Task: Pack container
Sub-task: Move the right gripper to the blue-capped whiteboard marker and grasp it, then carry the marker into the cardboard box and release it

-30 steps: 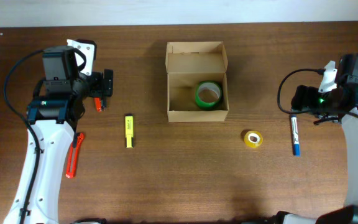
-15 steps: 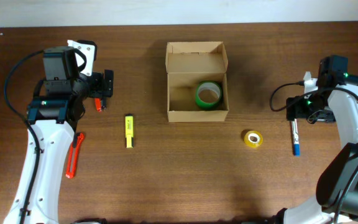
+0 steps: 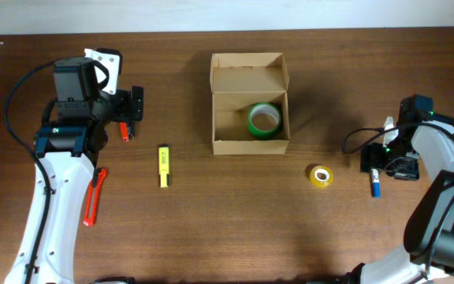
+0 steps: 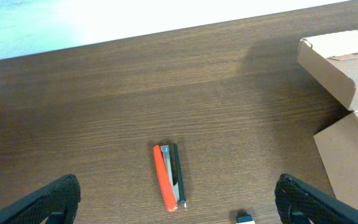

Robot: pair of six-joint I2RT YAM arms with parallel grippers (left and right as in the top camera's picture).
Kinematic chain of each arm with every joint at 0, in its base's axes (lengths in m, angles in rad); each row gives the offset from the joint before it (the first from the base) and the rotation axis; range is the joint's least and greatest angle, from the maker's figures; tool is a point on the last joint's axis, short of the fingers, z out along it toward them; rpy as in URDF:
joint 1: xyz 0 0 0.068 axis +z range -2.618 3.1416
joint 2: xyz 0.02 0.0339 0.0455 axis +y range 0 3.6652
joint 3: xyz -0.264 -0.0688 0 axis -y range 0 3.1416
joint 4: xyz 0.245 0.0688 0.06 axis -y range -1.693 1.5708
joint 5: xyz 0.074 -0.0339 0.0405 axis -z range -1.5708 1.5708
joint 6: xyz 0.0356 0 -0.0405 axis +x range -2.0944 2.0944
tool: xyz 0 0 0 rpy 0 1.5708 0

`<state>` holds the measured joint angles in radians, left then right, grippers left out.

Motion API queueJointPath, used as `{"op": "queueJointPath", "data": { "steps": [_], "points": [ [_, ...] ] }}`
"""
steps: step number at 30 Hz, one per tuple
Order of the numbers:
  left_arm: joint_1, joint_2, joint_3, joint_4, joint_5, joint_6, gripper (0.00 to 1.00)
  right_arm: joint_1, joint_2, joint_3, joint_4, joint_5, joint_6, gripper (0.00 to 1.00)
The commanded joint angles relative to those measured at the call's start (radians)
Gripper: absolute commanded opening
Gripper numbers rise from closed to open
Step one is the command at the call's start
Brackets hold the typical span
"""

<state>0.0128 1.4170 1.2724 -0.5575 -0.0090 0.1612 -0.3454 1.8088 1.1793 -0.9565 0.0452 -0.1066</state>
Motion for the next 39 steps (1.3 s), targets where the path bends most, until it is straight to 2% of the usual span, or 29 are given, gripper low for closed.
{"op": "queueJointPath", "data": {
  "steps": [1, 5, 12, 19, 20, 22, 23, 27, 29, 32, 34, 39],
  "points": [
    [0.003, 0.007, 0.023, 0.003, 0.026, 0.009, 1.00, -0.002, 0.044, -0.009, 0.019, 0.011, 0.011, 0.86],
    [0.002, 0.007, 0.023, 0.002, 0.082, 0.008, 0.99, -0.002, 0.092, -0.009, 0.060, 0.008, 0.011, 0.86],
    [-0.008, 0.007, 0.023, -0.004, 0.102, 0.000, 0.99, -0.002, 0.103, -0.009, 0.131, 0.012, 0.010, 0.76],
    [-0.017, 0.007, 0.023, -0.004, 0.103, -0.011, 0.99, -0.002, 0.187, -0.009, 0.136, -0.011, 0.011, 0.76],
    [-0.017, 0.007, 0.023, -0.004, 0.103, -0.011, 0.99, -0.002, 0.192, -0.009, 0.135, -0.011, 0.011, 0.72],
    [-0.017, 0.006, 0.023, -0.004, 0.103, -0.011, 1.00, -0.002, 0.192, -0.009, 0.136, -0.010, 0.015, 0.53],
    [-0.017, 0.007, 0.023, -0.004, 0.103, -0.011, 1.00, -0.002, 0.192, -0.009, 0.136, -0.010, 0.019, 0.39],
    [-0.017, 0.006, 0.023, -0.004, 0.103, -0.011, 1.00, -0.002, 0.192, -0.009, 0.135, -0.011, 0.023, 0.27],
    [-0.017, 0.007, 0.023, -0.004, 0.102, -0.011, 1.00, -0.002, 0.192, -0.009, 0.135, -0.011, 0.033, 0.16],
    [-0.016, 0.007, 0.023, -0.004, 0.099, -0.010, 1.00, -0.002, 0.192, -0.006, 0.135, -0.019, 0.034, 0.11],
    [-0.016, 0.007, 0.023, -0.004, 0.099, -0.010, 1.00, -0.002, 0.192, -0.004, 0.132, -0.035, 0.034, 0.04],
    [-0.016, 0.007, 0.023, -0.004, 0.098, -0.010, 0.99, -0.002, 0.189, 0.099, 0.040, -0.072, 0.037, 0.04]
  ]
}}
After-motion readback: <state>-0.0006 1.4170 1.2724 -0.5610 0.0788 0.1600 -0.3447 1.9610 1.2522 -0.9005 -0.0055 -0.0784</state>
